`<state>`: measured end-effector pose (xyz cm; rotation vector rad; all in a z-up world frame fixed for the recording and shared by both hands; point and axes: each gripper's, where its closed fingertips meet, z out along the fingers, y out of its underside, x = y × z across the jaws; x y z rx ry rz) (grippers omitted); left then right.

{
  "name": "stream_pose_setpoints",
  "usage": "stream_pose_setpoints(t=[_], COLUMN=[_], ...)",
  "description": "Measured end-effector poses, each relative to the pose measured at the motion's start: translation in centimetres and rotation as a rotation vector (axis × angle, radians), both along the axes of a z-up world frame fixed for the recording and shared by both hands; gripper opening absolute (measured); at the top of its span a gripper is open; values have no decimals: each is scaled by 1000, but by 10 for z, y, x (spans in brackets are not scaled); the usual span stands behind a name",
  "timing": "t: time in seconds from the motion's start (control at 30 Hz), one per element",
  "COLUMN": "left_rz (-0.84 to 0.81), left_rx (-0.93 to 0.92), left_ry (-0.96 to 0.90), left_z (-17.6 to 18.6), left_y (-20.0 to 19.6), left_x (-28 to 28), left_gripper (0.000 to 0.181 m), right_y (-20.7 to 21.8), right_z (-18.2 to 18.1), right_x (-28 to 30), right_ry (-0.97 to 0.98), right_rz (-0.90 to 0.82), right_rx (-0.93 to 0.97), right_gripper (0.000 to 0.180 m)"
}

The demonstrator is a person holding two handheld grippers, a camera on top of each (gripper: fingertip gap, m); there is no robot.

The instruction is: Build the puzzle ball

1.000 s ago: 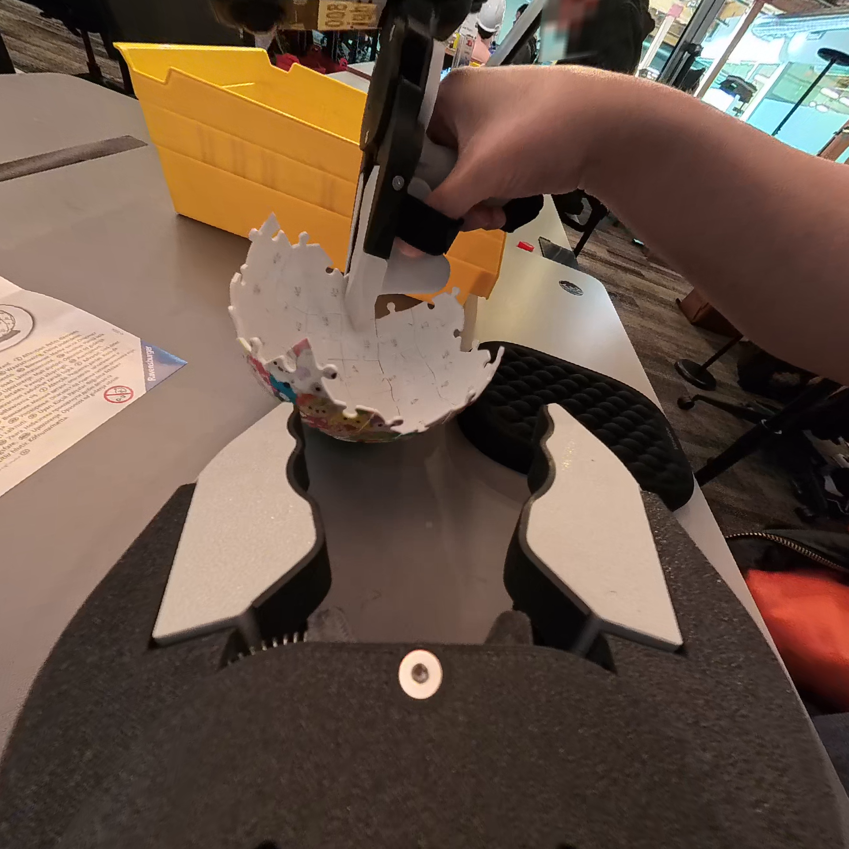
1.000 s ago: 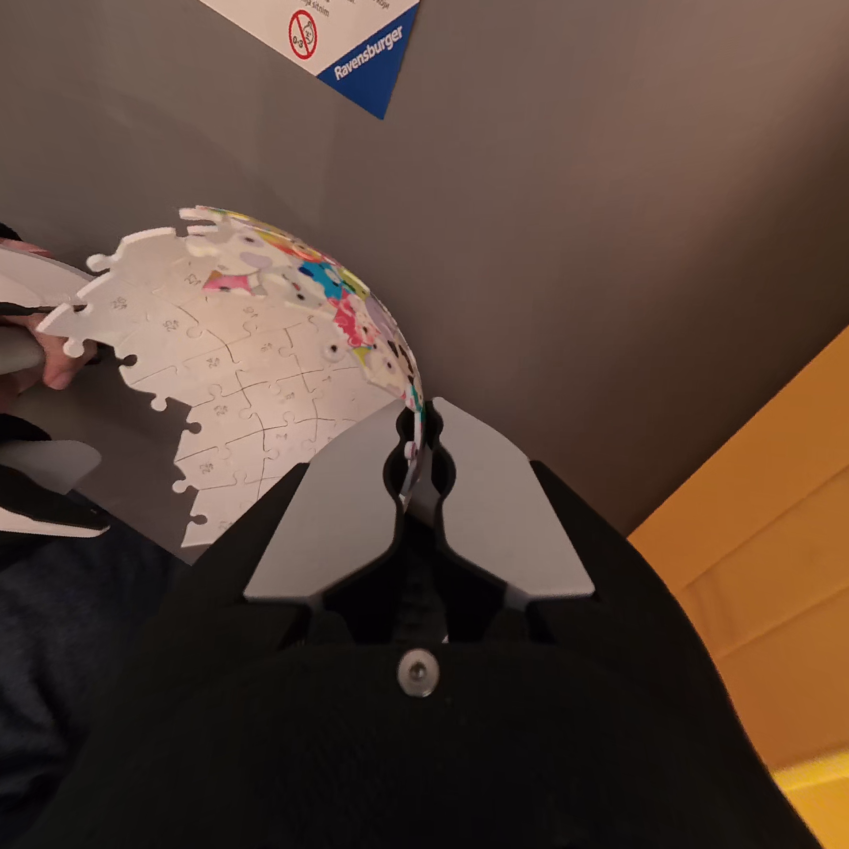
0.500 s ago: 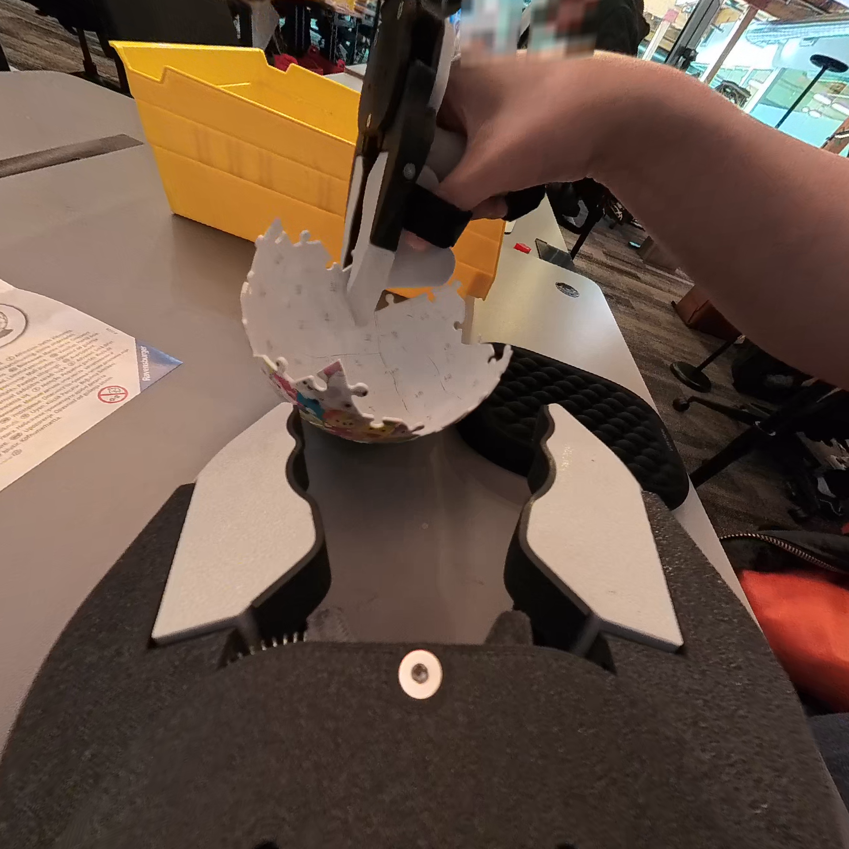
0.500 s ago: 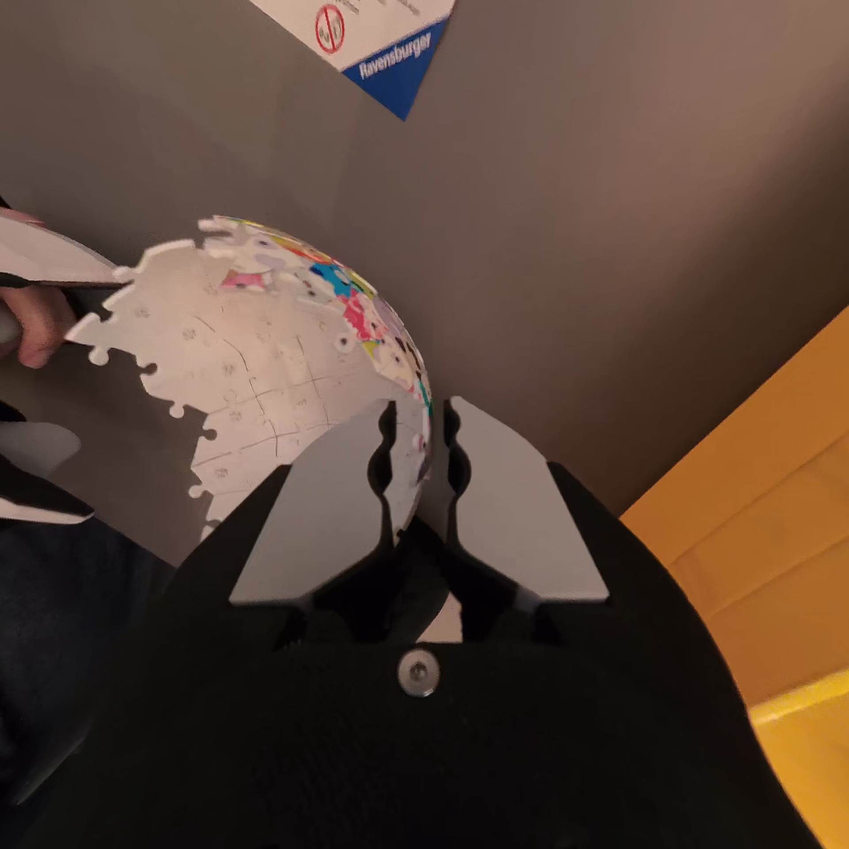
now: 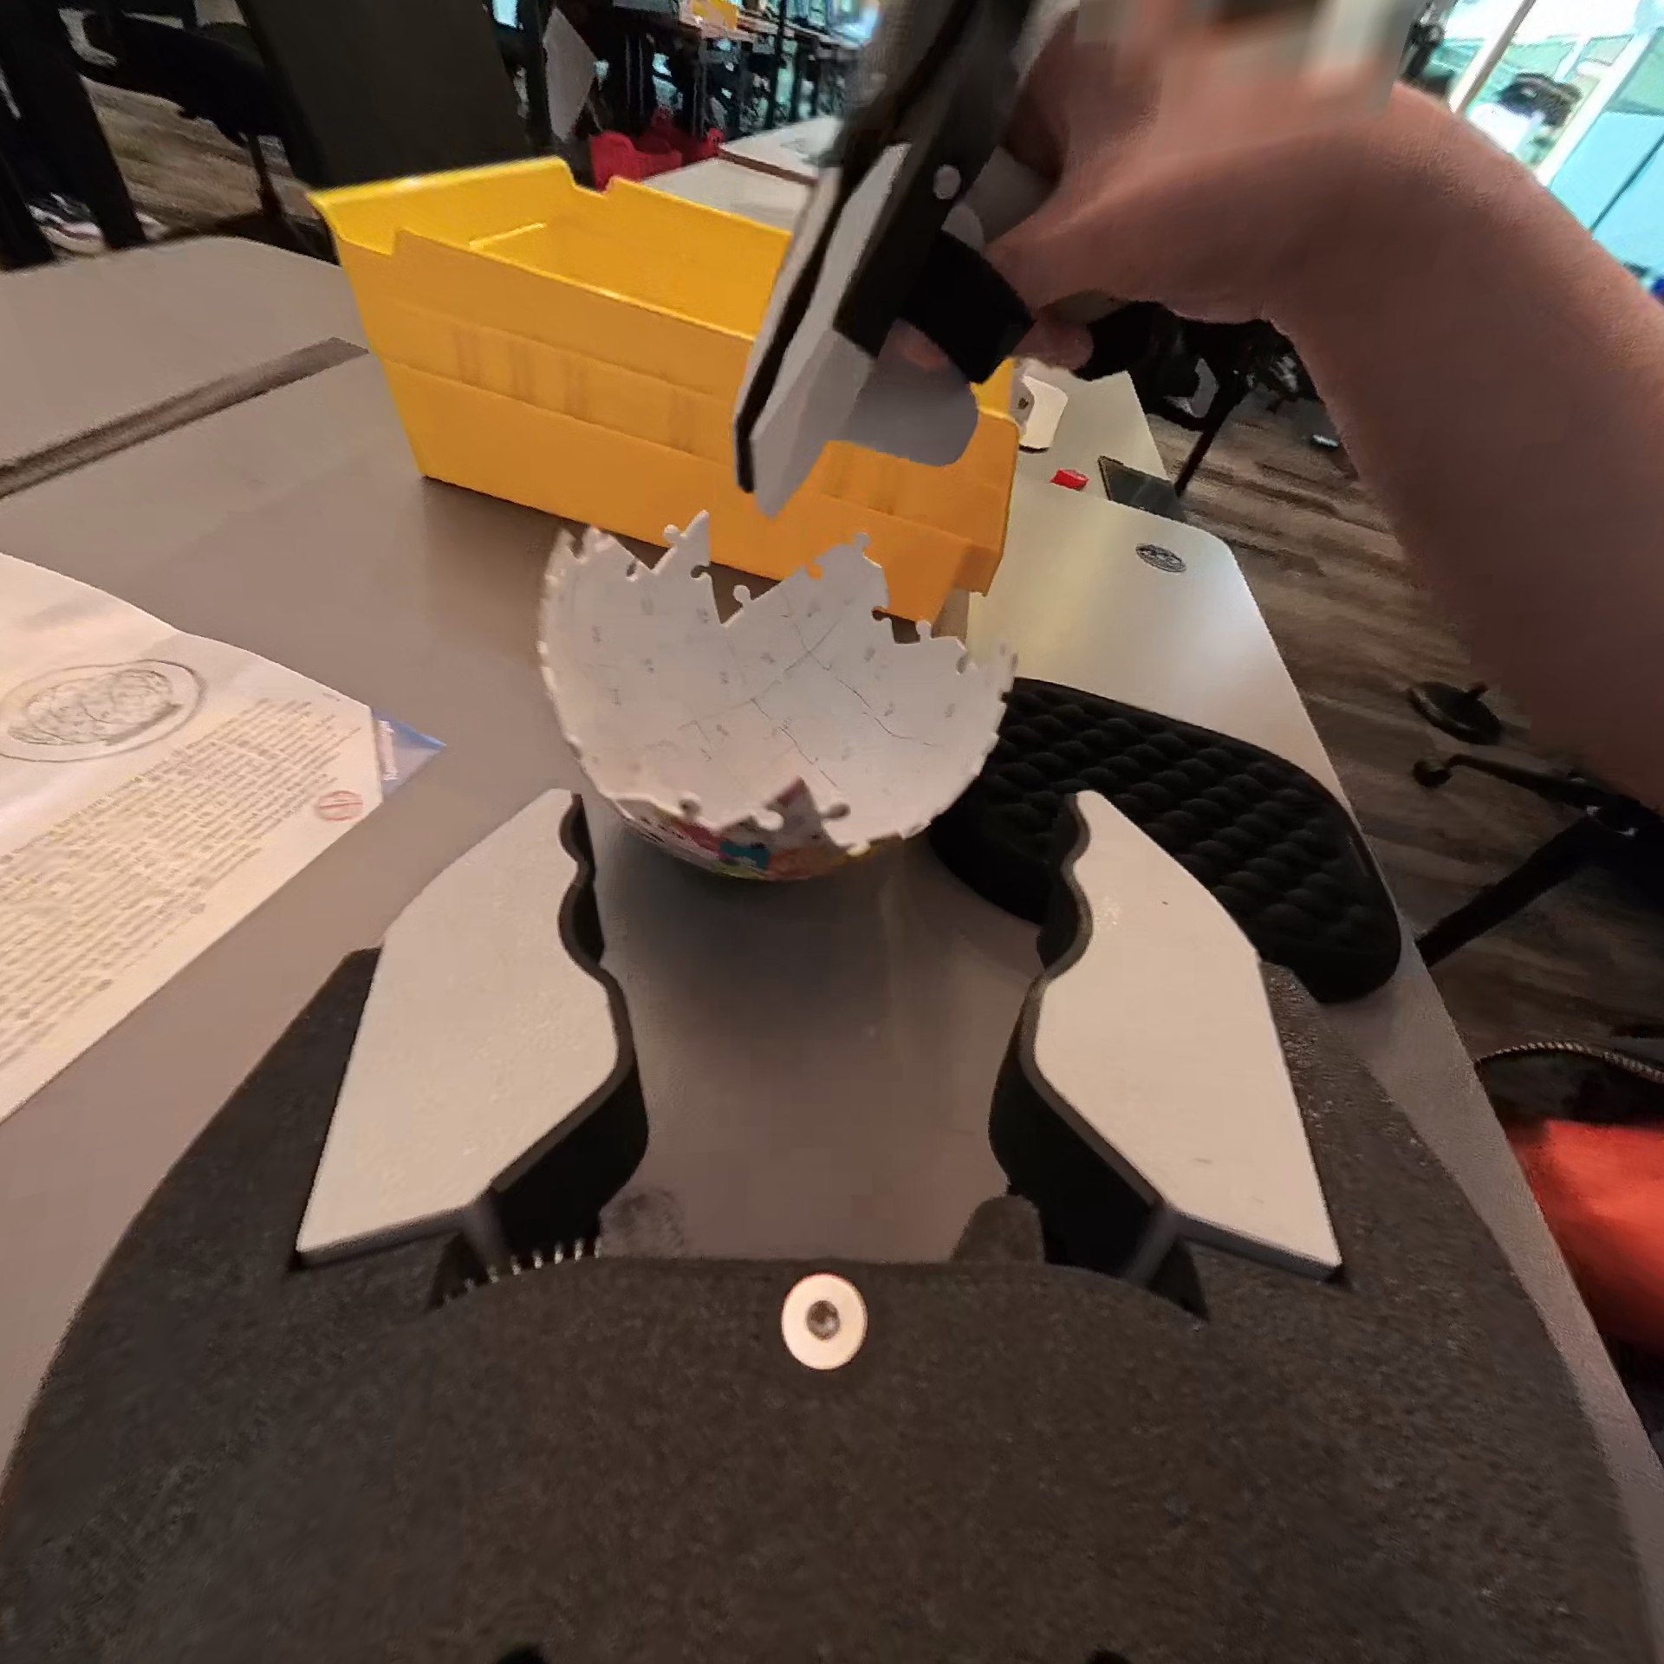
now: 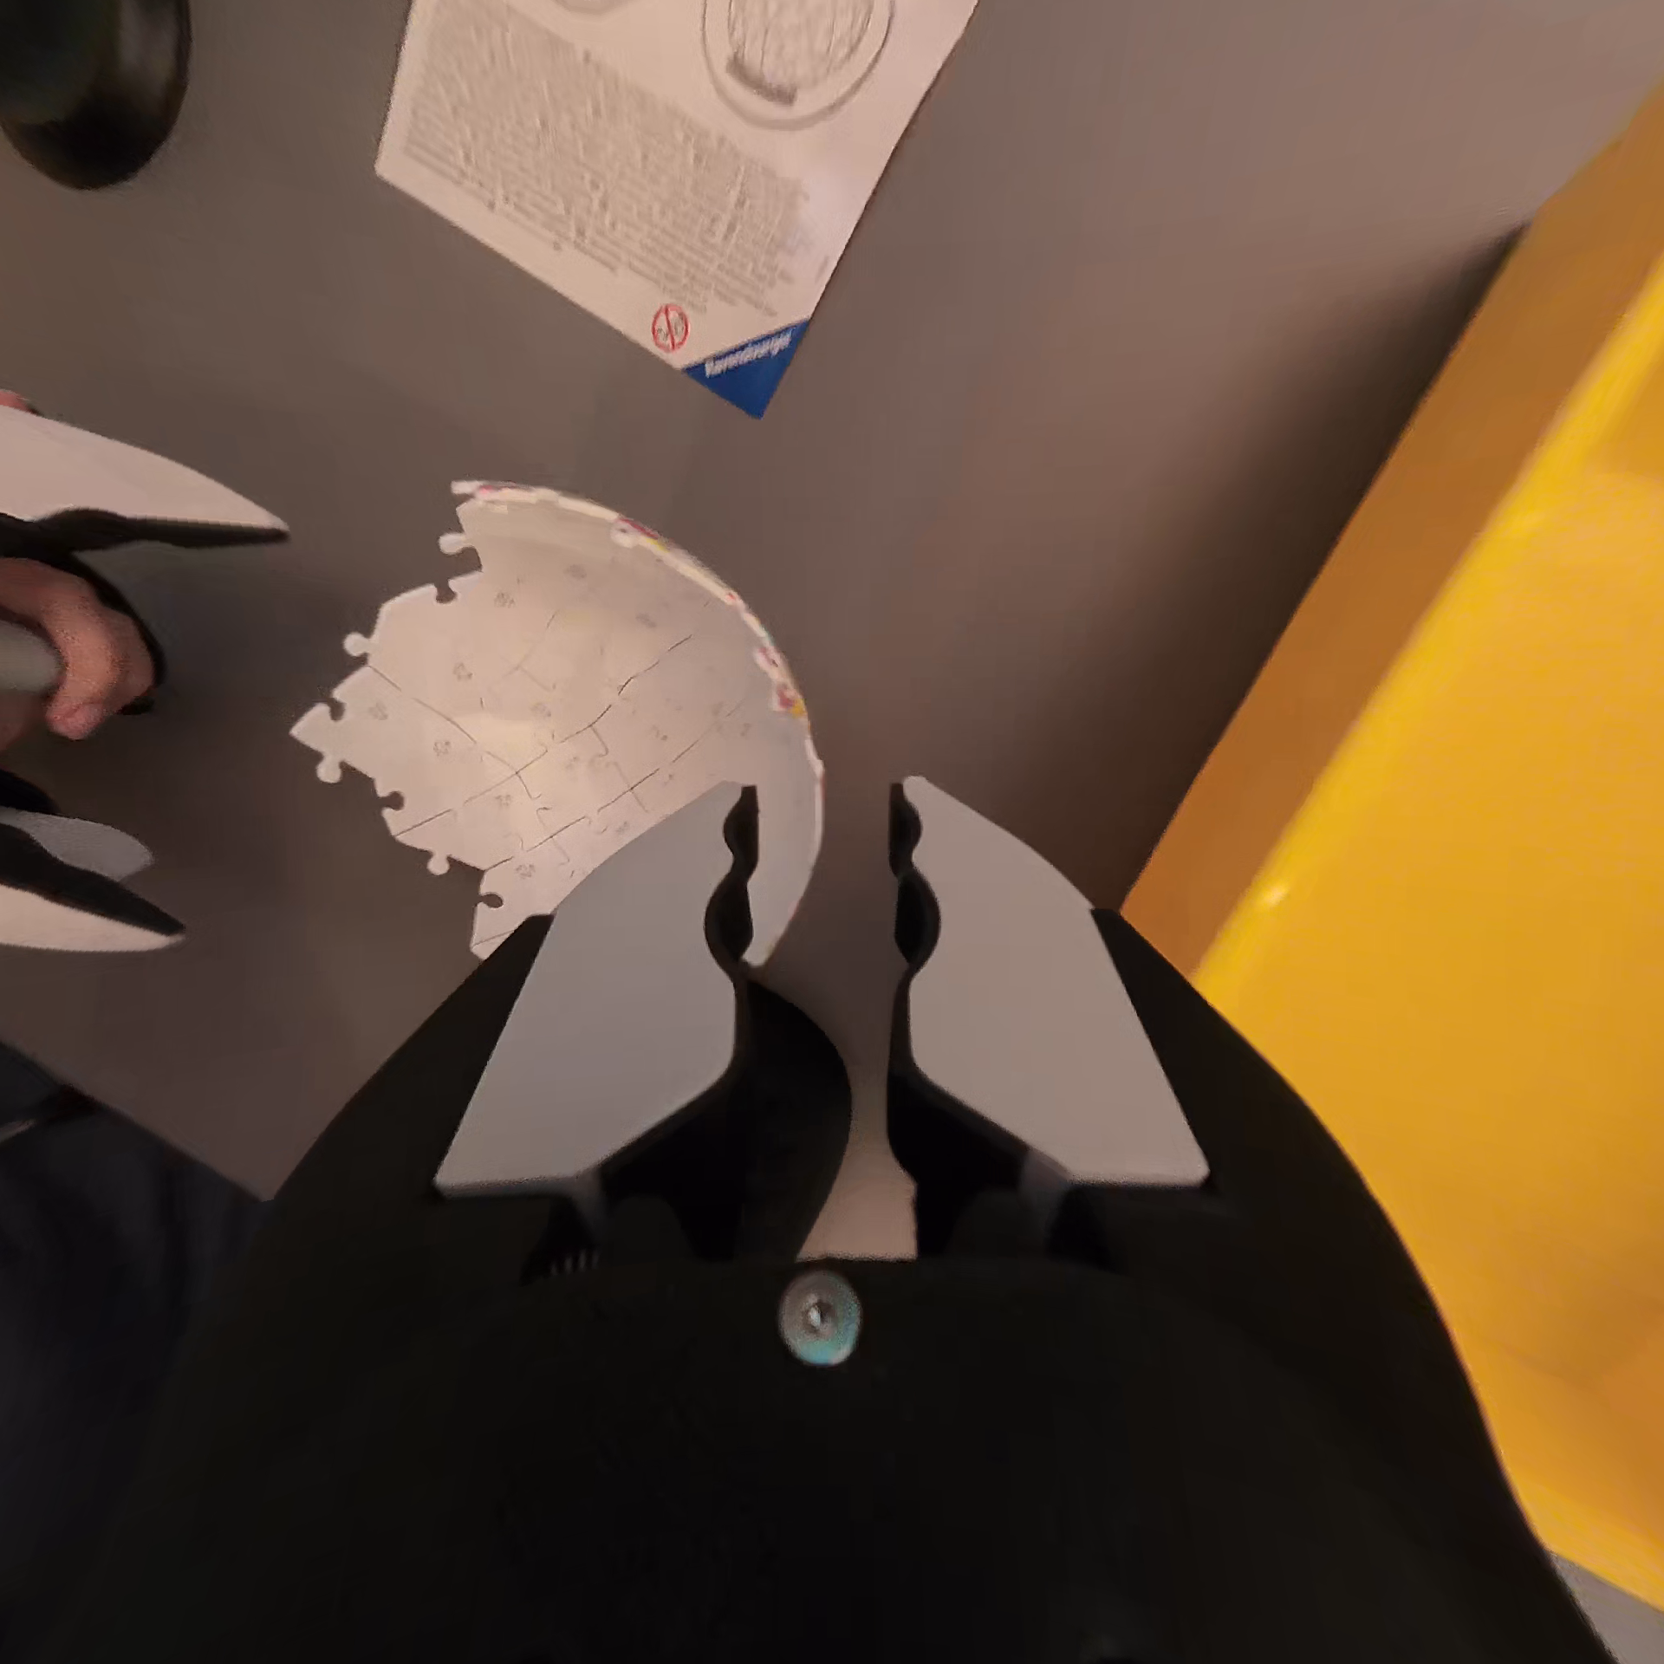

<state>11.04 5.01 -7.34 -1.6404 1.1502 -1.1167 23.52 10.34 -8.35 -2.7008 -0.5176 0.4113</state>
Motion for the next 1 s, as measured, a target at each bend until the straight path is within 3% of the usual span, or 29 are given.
stream_pose_setpoints(t=[0.1, 0.23, 0.3, 0.4, 0.6, 0.7, 0.8, 0.87, 1.0], left_rz=[65, 113, 169, 240, 326, 221, 72, -23, -109], left_rx=[-13, 28, 58, -15, -148, -165, -47, 35, 78], left_ry=[-53, 6, 40, 14, -93, -79, 47, 193, 352], left_z=[22, 37, 41, 44, 34, 28, 12, -6, -30], left_y=[5, -10, -20, -44, -73, -67, -51, -37, -11], left_x=[-20, -68, -104, -157, -210, -179, -134, -111, -69], left_gripper=[95, 96, 95, 93, 88, 94, 99, 90, 92], right_y=[0, -24, -43, -54, -78, -79, -78, -80, -79], right_z=[42, 130, 146, 95, 29, 21, 3, -13, -24], right_x=[1, -26, -30, -21, -30, -37, -33, -21, -8], right_ry=[34, 161, 192, 153, 235, 255, 129, -11, -157], right_rz=[-15, 129, 149, 134, 214, 260, 349, 372, 389], right_rx=[250, 840, 1036, 799, 525, 488, 482, 426, 385], right_gripper=[25, 27, 33, 35, 63, 82, 86, 90, 88])
